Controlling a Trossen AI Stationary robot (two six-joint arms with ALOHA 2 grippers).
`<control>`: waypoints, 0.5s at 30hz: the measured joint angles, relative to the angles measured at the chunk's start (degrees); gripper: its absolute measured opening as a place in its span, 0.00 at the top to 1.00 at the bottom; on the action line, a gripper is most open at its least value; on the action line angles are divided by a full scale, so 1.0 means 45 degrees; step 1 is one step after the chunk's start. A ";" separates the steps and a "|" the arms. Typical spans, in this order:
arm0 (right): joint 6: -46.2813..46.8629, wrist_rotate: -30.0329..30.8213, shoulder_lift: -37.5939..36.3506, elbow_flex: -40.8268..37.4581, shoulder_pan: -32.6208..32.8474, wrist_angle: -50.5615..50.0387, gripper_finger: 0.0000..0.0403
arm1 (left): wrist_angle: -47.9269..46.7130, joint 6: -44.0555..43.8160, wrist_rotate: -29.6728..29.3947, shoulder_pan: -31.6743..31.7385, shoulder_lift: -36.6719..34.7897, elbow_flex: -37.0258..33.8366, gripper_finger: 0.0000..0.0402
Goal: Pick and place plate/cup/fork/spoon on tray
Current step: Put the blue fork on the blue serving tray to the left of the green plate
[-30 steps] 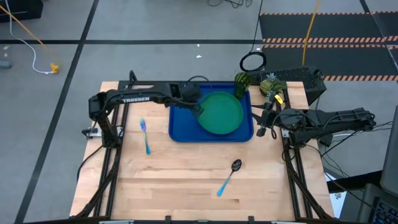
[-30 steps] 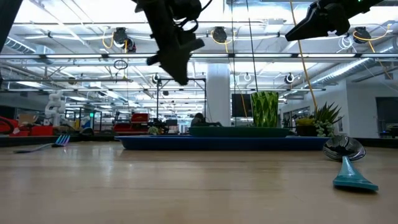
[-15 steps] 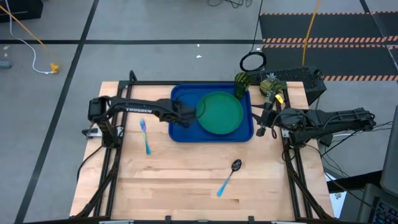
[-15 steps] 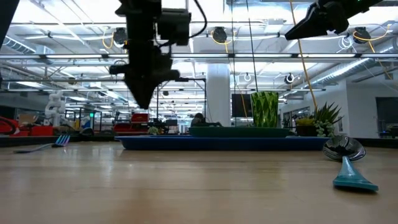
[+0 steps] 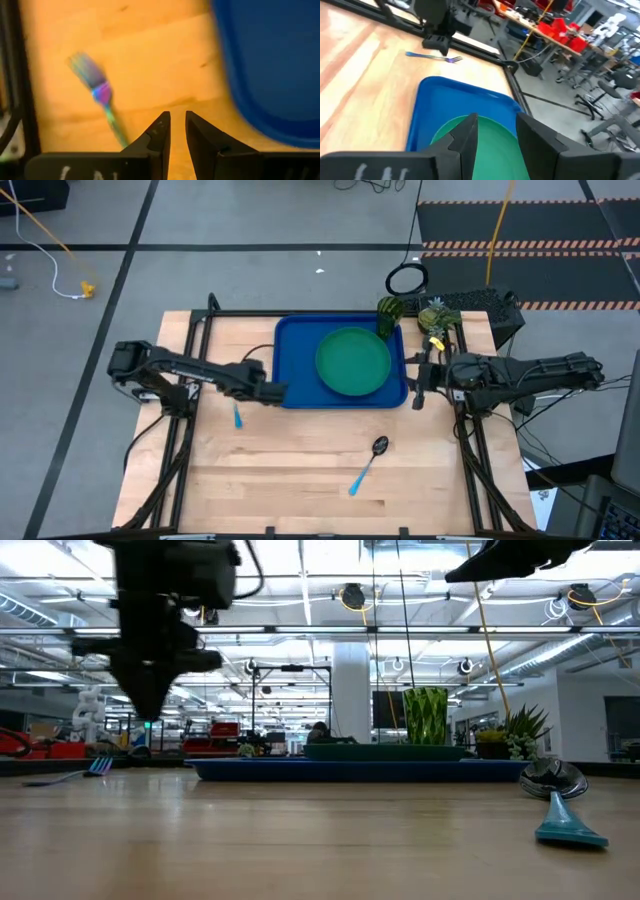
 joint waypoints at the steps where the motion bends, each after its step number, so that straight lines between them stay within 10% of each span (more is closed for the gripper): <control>1: 0.0010 -0.0153 0.0068 0.0000 0.0000 -0.0005 0.69 | -0.0012 -0.0504 0.0003 -0.0174 -0.0170 -0.0289 0.84; 15: 0.0064 -0.1445 0.1259 0.0000 0.0019 -0.0151 0.69 | 0.0047 -0.4404 0.1078 -0.0610 -0.0565 -0.2895 0.84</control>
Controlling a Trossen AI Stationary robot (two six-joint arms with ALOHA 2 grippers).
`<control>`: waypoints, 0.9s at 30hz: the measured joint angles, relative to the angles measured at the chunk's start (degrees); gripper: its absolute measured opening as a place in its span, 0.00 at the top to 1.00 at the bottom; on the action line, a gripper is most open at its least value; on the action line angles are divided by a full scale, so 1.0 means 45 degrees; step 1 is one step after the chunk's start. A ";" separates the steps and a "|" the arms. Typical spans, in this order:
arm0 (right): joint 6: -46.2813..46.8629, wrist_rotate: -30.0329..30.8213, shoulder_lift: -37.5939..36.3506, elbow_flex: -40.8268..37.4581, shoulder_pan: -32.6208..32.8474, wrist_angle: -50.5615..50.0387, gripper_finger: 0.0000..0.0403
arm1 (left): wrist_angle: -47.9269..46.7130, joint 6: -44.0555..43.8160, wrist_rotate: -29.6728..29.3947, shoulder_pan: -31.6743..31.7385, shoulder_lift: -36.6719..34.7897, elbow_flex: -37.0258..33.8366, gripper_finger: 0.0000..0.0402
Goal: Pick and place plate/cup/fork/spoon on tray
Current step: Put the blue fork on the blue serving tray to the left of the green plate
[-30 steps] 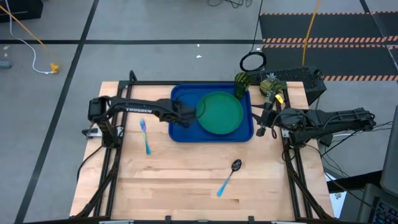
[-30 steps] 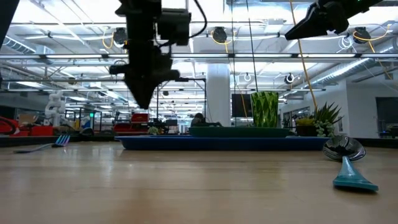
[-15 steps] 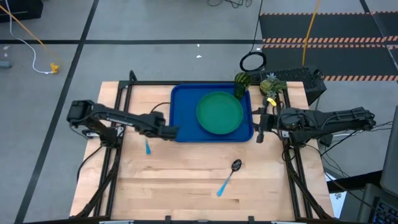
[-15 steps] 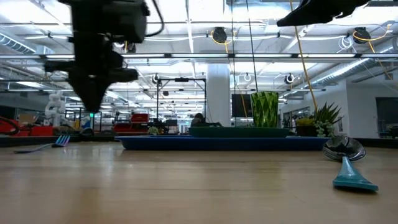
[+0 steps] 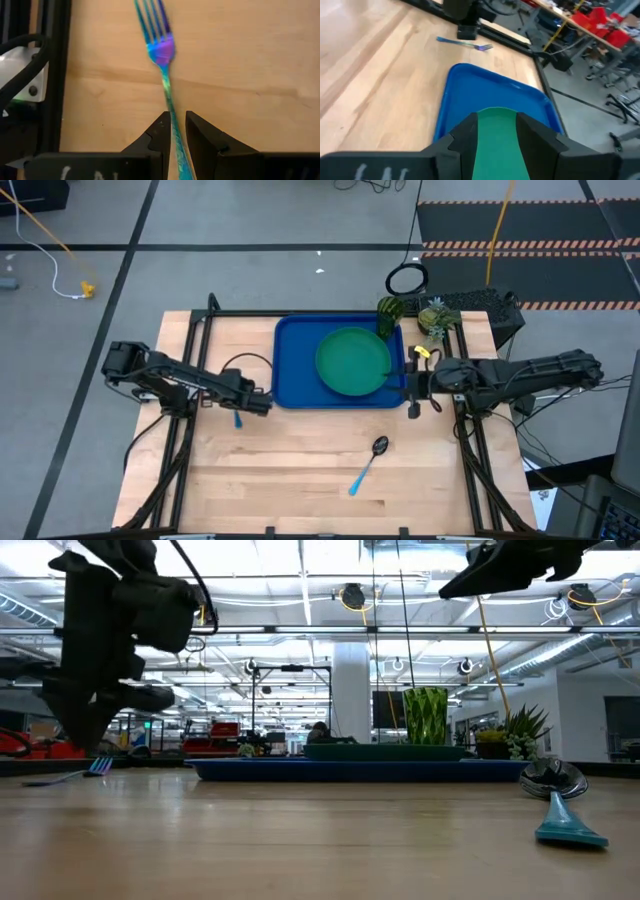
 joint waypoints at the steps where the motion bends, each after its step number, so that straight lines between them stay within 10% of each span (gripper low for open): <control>1: -0.0053 -0.0005 0.0034 0.0000 0.0000 0.0009 0.69 | -0.0005 -0.0171 -0.0005 0.0000 0.0009 -0.0088 0.84; 27: -0.0090 -0.0005 0.0114 0.0000 0.0000 0.0209 0.69 | 0.3088 -0.0989 -0.1643 0.0185 -0.0027 -0.2502 0.84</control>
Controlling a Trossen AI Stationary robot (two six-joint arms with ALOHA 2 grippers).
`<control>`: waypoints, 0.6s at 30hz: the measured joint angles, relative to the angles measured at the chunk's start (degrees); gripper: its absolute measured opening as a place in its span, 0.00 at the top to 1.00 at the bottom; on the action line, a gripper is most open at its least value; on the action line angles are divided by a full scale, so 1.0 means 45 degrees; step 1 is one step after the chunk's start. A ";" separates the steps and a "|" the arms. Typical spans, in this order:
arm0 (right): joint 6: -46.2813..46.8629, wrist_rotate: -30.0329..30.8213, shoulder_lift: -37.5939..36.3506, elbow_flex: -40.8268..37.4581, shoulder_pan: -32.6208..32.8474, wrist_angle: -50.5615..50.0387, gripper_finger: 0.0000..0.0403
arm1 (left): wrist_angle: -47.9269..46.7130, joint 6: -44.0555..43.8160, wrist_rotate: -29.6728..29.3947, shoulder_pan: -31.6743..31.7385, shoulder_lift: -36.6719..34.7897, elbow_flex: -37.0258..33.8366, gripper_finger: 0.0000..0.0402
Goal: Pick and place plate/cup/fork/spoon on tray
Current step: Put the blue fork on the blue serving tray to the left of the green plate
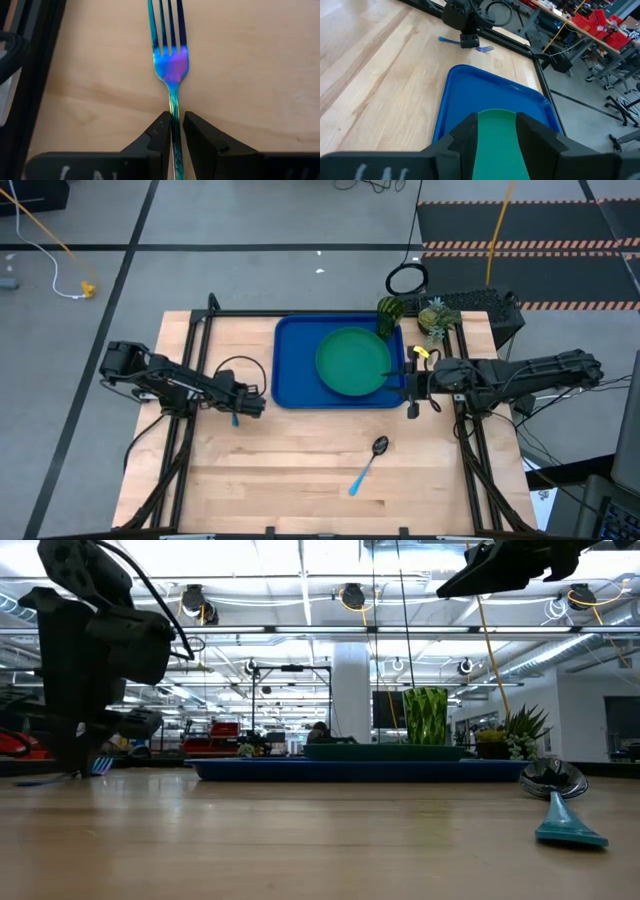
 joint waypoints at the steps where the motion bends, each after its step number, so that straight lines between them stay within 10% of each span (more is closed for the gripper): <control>1: 0.0000 0.0000 0.0000 0.0000 0.0000 -0.0005 0.69 | 0.0028 0.0060 -0.0129 0.0004 0.0003 0.0000 0.84; 18: 0.0151 -0.0010 0.0000 0.0000 0.0005 0.0185 0.69 | 0.0193 0.1510 -0.0397 0.0027 0.0055 0.0154 0.93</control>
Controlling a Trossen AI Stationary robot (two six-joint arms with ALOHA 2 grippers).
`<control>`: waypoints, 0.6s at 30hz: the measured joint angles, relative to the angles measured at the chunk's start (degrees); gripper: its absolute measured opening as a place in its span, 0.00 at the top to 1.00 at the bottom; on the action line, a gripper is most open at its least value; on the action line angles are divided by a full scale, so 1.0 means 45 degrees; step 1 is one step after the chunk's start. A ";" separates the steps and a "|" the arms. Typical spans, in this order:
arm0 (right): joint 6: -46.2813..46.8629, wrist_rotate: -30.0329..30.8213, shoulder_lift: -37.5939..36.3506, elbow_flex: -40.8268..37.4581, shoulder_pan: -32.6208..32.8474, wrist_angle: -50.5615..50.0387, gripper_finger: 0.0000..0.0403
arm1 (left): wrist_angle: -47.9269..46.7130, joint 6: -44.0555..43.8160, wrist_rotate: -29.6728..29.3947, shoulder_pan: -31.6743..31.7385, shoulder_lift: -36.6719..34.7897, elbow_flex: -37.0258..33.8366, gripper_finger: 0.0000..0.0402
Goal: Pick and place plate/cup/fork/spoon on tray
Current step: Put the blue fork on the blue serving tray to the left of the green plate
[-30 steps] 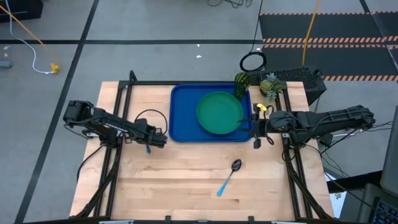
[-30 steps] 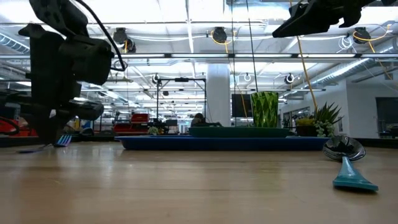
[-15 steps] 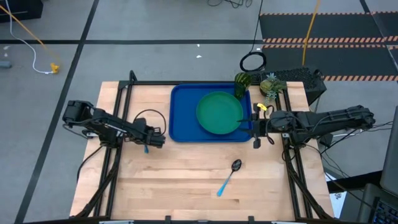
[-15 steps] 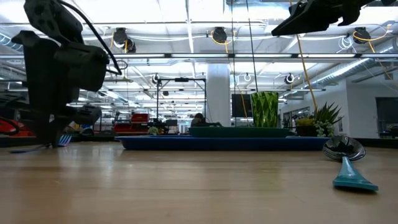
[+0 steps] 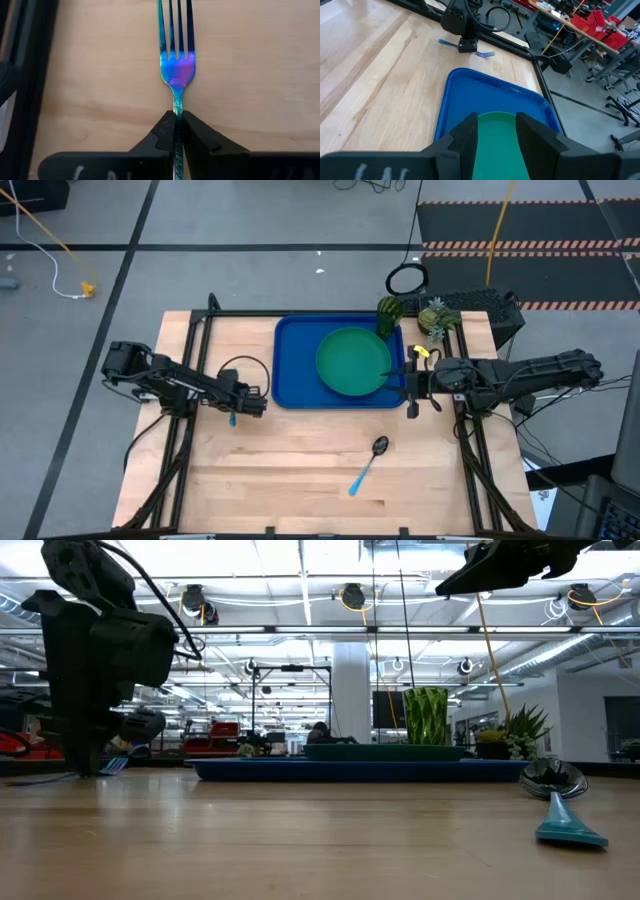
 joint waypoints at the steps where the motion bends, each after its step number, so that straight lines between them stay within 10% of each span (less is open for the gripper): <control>1: 0.0000 0.0000 0.0000 0.0000 0.0000 0.0000 0.69 | 0.0041 0.0170 0.0009 0.0001 -0.0001 0.0111 0.94; 18: -0.0012 -0.0005 -0.0005 0.0000 0.0000 0.0134 0.69 | -0.0936 0.2744 -0.1480 0.0964 -0.0049 0.4603 0.98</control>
